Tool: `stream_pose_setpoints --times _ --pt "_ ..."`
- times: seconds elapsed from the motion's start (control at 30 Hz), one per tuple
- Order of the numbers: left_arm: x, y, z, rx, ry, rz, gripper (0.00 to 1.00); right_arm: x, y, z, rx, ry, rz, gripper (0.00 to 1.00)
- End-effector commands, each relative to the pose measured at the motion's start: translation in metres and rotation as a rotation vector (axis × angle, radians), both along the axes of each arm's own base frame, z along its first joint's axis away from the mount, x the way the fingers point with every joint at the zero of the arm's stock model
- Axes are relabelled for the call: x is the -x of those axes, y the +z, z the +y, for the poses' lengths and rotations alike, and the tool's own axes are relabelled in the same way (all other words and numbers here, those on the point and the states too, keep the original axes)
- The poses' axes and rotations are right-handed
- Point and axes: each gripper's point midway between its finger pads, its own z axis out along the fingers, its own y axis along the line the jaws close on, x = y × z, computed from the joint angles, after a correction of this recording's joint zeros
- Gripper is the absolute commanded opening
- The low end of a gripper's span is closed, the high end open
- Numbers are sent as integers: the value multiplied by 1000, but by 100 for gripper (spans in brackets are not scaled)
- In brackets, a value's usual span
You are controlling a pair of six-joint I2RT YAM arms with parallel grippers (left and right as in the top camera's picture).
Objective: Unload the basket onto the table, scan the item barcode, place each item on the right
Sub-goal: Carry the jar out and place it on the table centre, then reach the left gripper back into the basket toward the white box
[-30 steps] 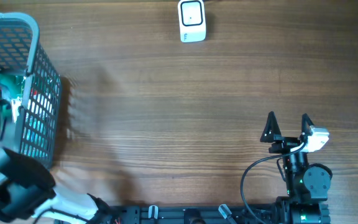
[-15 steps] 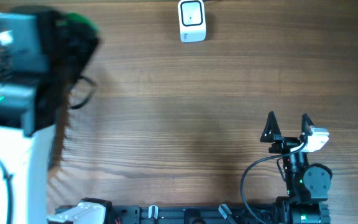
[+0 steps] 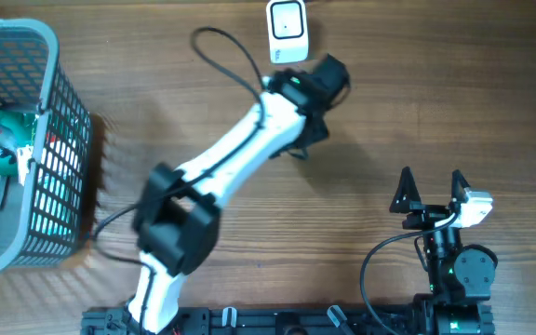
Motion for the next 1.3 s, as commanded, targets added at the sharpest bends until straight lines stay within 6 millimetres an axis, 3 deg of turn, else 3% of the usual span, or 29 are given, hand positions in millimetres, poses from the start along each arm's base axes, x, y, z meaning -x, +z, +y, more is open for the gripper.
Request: stream_pose_setpoints --times 0.0,0.13,0.27,0.3,0.33,0.37,0.43,0.5,0.63,0.67,0.77,0.8,0.83,0.9,0.97,1.07,1.17,1.27 --pt "17 -46 -22 -68 -46 51 78 0 2 2 18 9 -9 100" --pt "34 -77 -37 -110 -94 90 78 0 2 2 18 10 -9 100" --pt "45 -79 -46 -120 -132 93 80 0 2 2 18 9 -9 100" --pt "48 -79 -45 -128 -141 100 83 0 2 2 18 10 -9 100" --pt "49 -76 -44 -133 -147 105 96 0 2 2 19 9 -9 100" --pt "49 -71 -41 -140 -167 109 100 0 2 2 18 9 -9 100" --pt "45 -54 -37 -142 -198 97 100 0 2 2 18 9 -9 100" --pt "34 -21 -35 -123 -216 46 100 0 2 2 19 9 -9 100" --pt "9 90 -31 2 -267 -144 100 0 2 2 18 10 -9 100" --pt "1 143 -13 36 -247 -238 100 0 2 2 18 9 -9 100" --pt "-5 210 42 23 -142 -375 100 0 2 2 18 9 -9 100" --pt "-5 242 83 2 -60 -447 100 0 2 2 19 9 -9 100" --pt "-4 257 107 -8 -3 -481 100 0 2 2 19 9 -9 100" --pt "4 290 182 -10 190 -546 100 0 2 2 18 9 -9 100" --pt "23 307 264 -9 466 -573 100 0 2 2 19 9 -9 100" --pt "61 307 360 -6 809 -539 100 0 2 2 18 9 -9 100" --pt "83 291 412 29 1010 -466 100 0 2 2 19 10 -9 100" --pt "101 267 450 36 1168 -387 100 0 2 2 19 10 -9 100"
